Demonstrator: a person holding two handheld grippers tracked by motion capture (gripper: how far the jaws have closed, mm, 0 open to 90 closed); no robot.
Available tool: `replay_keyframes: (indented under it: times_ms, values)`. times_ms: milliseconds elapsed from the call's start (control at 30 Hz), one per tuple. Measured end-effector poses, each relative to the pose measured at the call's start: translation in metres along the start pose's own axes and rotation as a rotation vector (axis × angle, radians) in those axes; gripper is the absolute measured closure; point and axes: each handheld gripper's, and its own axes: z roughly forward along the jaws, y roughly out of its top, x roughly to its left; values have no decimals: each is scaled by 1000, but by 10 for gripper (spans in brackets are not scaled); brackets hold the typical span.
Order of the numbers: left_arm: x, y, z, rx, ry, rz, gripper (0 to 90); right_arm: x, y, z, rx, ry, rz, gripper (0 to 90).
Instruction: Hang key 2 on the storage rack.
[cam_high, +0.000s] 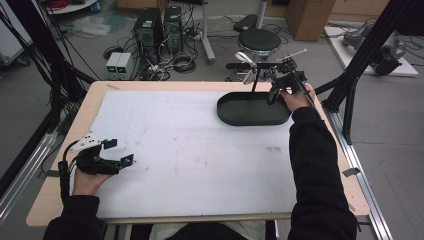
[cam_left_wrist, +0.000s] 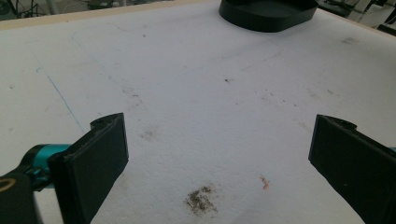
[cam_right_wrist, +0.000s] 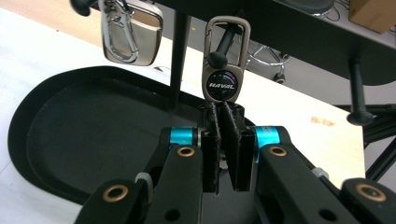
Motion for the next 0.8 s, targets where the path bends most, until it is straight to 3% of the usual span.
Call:
replay_keyframes:
  times_ms: [267, 467, 567, 800]
  values:
    - [0, -1, -1, 0, -2, 1, 52, -3, 0, 8, 3, -3, 47, 820]
    - [-2, -2, -2, 0, -1, 1, 52, -6, 0, -4, -10, 36, 71, 714]
    - [-2, -2, -2, 0, -1, 4, 52, -9, -2, -10, 10, 84, 84, 586]
    - [-3, -2, -2, -3, -2, 2, 52, -5, -2, -28, -10, 189, 40, 84]
